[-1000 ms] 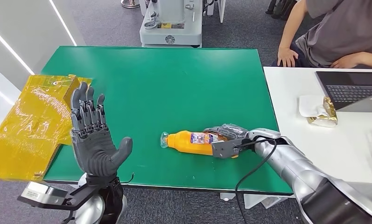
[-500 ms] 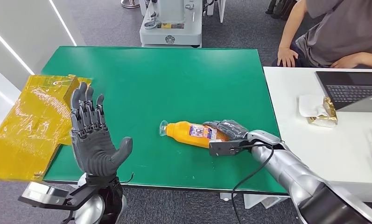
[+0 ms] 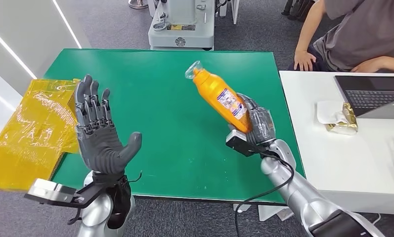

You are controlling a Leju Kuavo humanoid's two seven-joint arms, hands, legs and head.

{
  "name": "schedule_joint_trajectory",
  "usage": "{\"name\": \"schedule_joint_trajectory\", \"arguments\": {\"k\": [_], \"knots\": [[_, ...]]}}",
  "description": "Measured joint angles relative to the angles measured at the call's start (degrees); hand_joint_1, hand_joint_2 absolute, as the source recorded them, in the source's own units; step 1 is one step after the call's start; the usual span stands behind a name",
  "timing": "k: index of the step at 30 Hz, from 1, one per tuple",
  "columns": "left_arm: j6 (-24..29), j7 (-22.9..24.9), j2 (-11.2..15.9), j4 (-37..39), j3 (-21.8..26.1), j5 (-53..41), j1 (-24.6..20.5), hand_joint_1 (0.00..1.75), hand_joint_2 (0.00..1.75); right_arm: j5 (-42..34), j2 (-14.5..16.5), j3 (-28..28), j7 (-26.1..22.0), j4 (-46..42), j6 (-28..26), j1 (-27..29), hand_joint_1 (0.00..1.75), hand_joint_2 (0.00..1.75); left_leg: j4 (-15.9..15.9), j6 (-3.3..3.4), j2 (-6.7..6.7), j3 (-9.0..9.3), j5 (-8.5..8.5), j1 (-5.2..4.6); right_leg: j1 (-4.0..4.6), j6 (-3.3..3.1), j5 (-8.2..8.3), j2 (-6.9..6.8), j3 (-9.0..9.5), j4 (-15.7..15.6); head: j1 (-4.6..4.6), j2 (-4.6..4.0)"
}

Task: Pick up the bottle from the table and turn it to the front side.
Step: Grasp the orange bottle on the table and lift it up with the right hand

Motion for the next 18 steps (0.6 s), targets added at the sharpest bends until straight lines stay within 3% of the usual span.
{"name": "schedule_joint_trajectory", "arguments": {"k": [3, 8, 18], "knots": [[-1.3, 0.0, 0.0, 3.9, 0.0, 0.6, -3.2, 0.00, 1.75, 3.2, 0.8, -5.3, -0.9, -6.3, -3.9, 4.1, 1.75, 1.75, 0.0, 0.00, 0.01, 0.00, 0.00, 0.00, 0.00, 0.00, 0.00, 0.01, 0.00, 0.0, 0.00, 0.00], [-3.2, 0.0, -0.1, 10.6, 0.0, 2.3, -8.3, 0.00, 1.75, 11.0, 2.9, -13.5, -1.2, -19.0, -4.3, 10.8, 1.75, 1.75, 0.0, 0.00, 0.00, 0.00, 0.00, 0.01, 0.00, -0.01, -0.01, 0.00, -0.02, 0.0, -0.01, 0.00], [-12.2, 0.2, -1.4, 24.2, 0.5, 7.9, -16.3, 0.00, 1.75, 9.9, 3.5, -14.4, -1.4, -27.7, -4.3, 14.3, 1.75, 1.75, 0.0, 0.00, 0.03, 0.00, 0.01, 0.00, 0.00, -0.01, 0.01, 0.02, -0.01, 0.0, 0.01, 0.00]]}}
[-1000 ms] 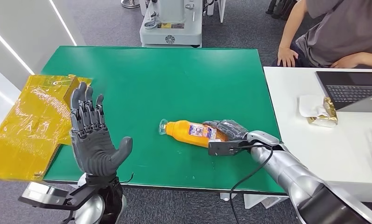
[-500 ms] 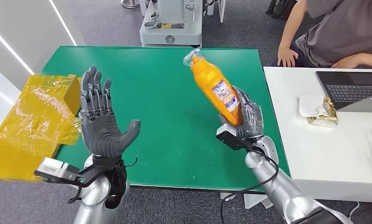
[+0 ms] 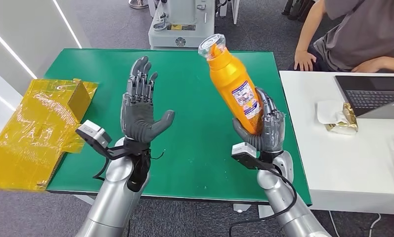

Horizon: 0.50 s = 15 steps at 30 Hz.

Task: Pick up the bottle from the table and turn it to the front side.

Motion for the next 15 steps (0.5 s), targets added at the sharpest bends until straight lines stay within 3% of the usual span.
{"name": "schedule_joint_trajectory", "arguments": {"k": [7, 15], "knots": [[-4.9, 2.8, -2.1, 7.9, 0.0, 1.5, -4.9, 0.00, 1.75, -1.3, 0.4, 4.4, 0.0, 0.7, 0.0, -0.6, 1.75, 1.75, 0.0, -0.01, 0.02, 0.00, 0.00, 0.00, 0.00, -0.01, 0.01, 0.03, -0.01, 0.0, -0.02, 0.00], [-9.1, 4.7, -3.0, 9.3, 0.0, 4.7, -5.8, 0.00, 1.75, -5.7, 0.4, 11.0, 0.0, 6.4, 0.1, -3.5, 1.75, 1.75, 0.0, -0.01, 0.03, 0.01, 0.00, 0.01, 0.00, -0.01, 0.00, 0.05, -0.02, 0.0, -0.01, 0.00]]}}
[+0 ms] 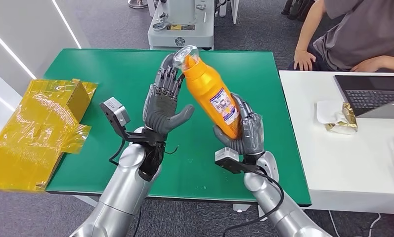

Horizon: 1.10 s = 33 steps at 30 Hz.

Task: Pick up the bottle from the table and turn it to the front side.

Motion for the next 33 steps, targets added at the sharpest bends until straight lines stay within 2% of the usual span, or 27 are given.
{"name": "schedule_joint_trajectory", "arguments": {"k": [14, 23, 33], "knots": [[-0.8, 1.1, 0.0, 0.0, -0.4, 0.5, -0.2, 0.00, 1.75, 0.9, -0.5, 3.7, 0.0, 3.6, -0.1, -0.7, 1.75, 1.75, 0.0, 0.00, 0.00, 0.00, 0.00, 0.00, 0.00, 0.00, 0.00, 0.00, -0.01, 0.0, -0.02, 0.00], [-0.7, 1.4, -0.1, 0.0, -1.1, 1.4, -0.9, 0.00, 1.75, 5.3, -0.5, 2.4, 0.5, 1.4, -0.1, 0.8, 1.75, 1.75, 0.0, 0.00, 0.00, 0.00, 0.00, 0.00, 0.00, 0.00, 0.00, 0.00, 0.00, 0.0, -0.01, 0.00], [-0.2, 1.4, -0.2, 0.7, -2.0, 1.6, -1.9, 0.00, 1.75, 4.7, -0.2, 2.0, 0.5, 0.1, -0.1, 1.2, 1.75, 1.75, 0.0, 0.00, 0.00, -0.01, 0.00, -0.01, 0.00, 0.00, 0.00, -0.01, 0.01, 0.0, 0.00, 0.00]]}}
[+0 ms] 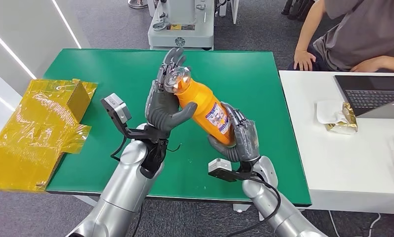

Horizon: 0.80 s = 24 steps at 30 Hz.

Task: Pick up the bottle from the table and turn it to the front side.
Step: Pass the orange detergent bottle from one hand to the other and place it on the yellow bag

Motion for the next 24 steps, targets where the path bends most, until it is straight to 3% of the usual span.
{"name": "schedule_joint_trajectory", "arguments": {"k": [24], "knots": [[1.6, -0.1, -0.1, 4.9, -1.6, -0.3, -0.9, 0.00, 1.75, -4.4, 3.6, 3.0, -0.2, 1.1, 0.3, -5.9, 1.75, 1.75, 0.0, -0.01, -0.01, 0.00, 0.01, 0.00, 0.00, 0.00, 0.00, 0.00, 0.00, 0.0, -0.01, 0.00]]}}
